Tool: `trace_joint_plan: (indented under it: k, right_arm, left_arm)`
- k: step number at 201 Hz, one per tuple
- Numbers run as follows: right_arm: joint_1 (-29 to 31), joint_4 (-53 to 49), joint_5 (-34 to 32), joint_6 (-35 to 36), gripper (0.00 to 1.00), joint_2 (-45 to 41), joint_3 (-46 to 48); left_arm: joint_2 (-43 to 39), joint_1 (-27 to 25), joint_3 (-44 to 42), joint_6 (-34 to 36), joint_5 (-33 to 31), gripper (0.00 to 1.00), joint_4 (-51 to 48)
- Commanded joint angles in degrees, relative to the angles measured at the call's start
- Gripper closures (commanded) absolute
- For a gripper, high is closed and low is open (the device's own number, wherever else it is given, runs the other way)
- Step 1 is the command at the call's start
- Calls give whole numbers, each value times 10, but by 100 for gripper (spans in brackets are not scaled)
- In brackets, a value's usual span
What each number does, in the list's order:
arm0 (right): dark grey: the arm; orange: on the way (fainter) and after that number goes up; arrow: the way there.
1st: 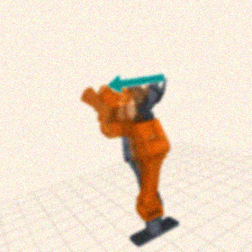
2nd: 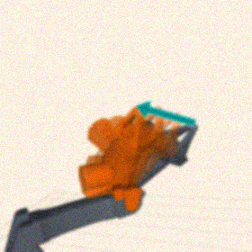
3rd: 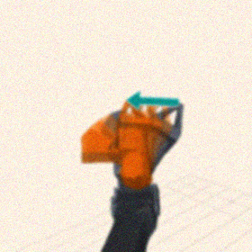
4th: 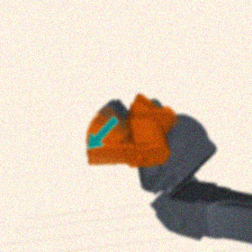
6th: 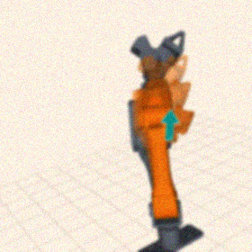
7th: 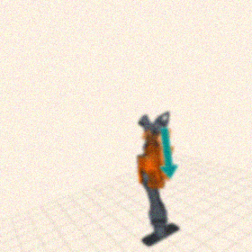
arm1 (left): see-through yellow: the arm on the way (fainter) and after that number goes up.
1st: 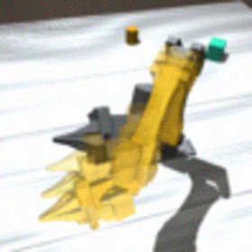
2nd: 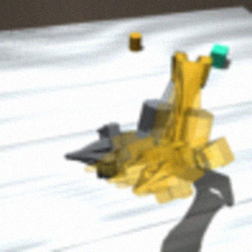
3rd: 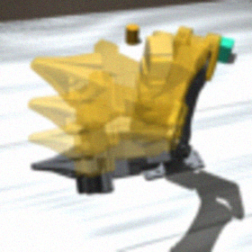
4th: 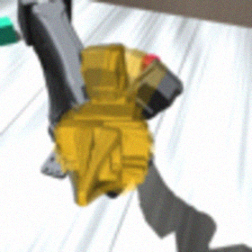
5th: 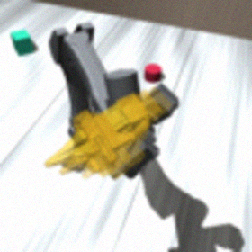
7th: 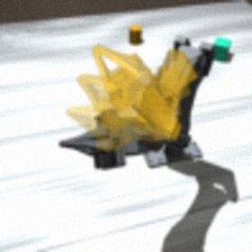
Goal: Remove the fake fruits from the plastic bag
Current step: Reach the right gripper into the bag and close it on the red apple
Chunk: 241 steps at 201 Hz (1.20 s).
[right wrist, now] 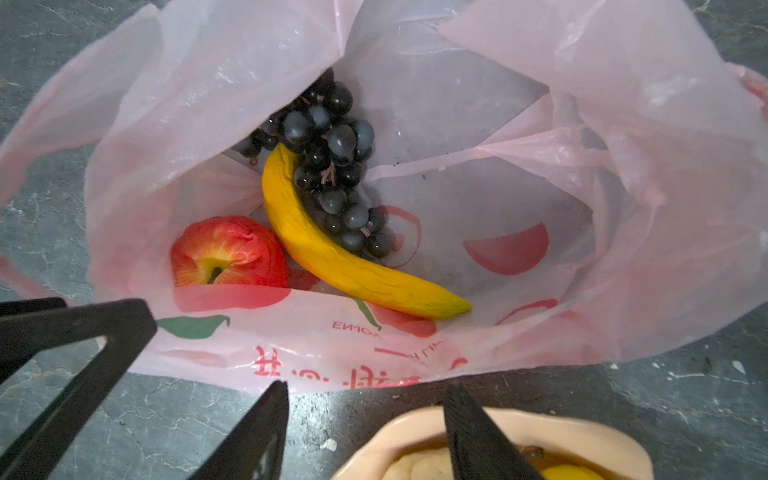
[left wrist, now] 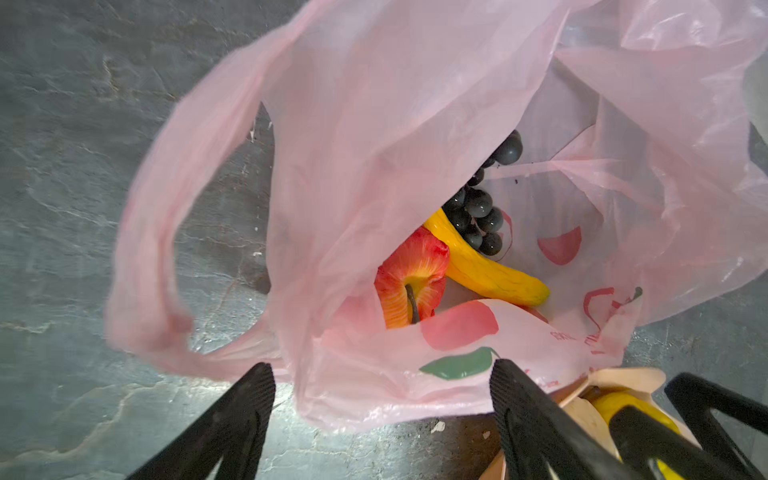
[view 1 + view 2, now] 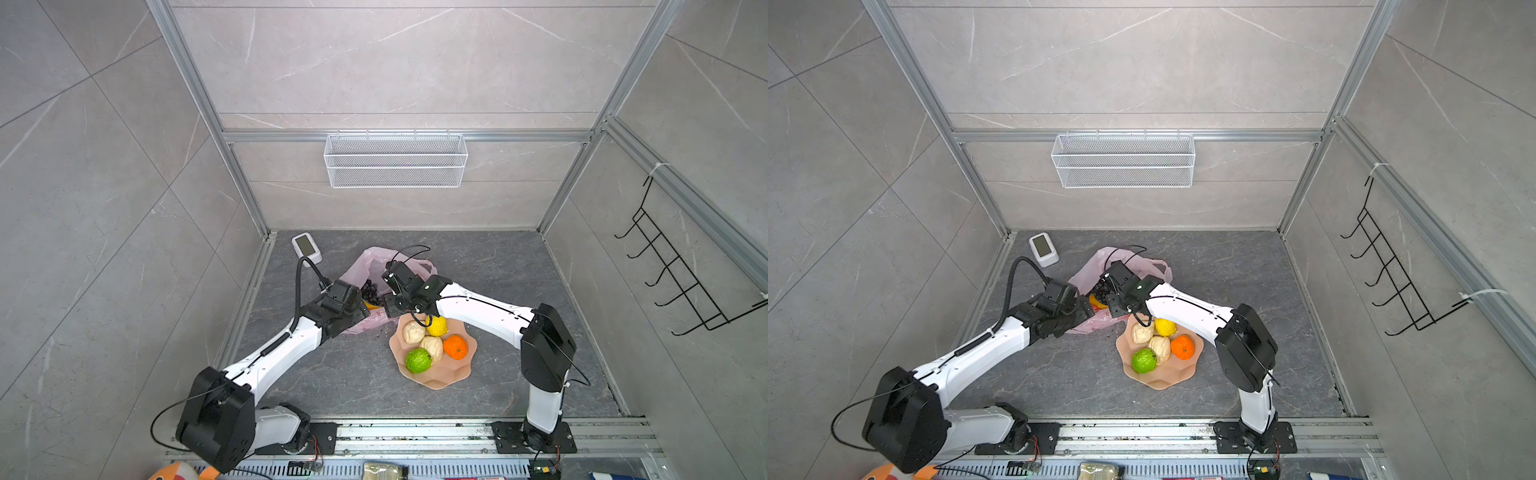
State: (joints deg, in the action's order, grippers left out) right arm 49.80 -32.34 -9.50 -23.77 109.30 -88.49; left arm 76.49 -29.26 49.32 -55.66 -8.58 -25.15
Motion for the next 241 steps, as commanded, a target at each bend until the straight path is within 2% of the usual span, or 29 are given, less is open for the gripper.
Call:
trace_joint_plan:
  k: [1, 18, 38, 48, 58, 70, 95, 132, 180, 219, 241]
  right_arm:
    - [-2, 21, -18, 10, 37, -7, 15]
    - [-3, 19, -26, 15, 37, -3, 16]
    - [-7, 19, -29, 18, 36, 7, 12]
    - [-10, 16, -28, 19, 36, 13, 7]
    - [-13, 16, -27, 20, 36, 18, 1]
    - [-15, 17, -26, 22, 36, 22, -4]
    - [-23, 16, -17, 25, 36, 32, -20]
    - [-30, 22, 13, 12, 36, 49, -44]
    - [-24, 87, 96, -41, 35, 88, -80]
    - [0, 78, 81, -51, 29, 160, -172]
    - [6, 59, 74, -39, 25, 202, -230]
  left_arm:
    - [31, 0, 16, -42, 41, 15, 10]
    - [45, -3, 6, -48, 47, 21, 22]
    - [48, -3, -19, -56, 47, 33, 50]
    - [47, -1, -34, -58, 48, 42, 74]
    - [49, 0, -43, -58, 44, 46, 100]
    - [60, 2, -41, -51, 45, 49, 119]
    - [93, 14, -26, -32, 53, 66, 149]
    - [138, 51, -7, 16, 85, 82, 204]
    - [94, 109, -60, 49, 130, 83, 253]
    - [46, 114, -97, 72, 139, 84, 270]
    - [30, 135, -130, 68, 157, 88, 299]
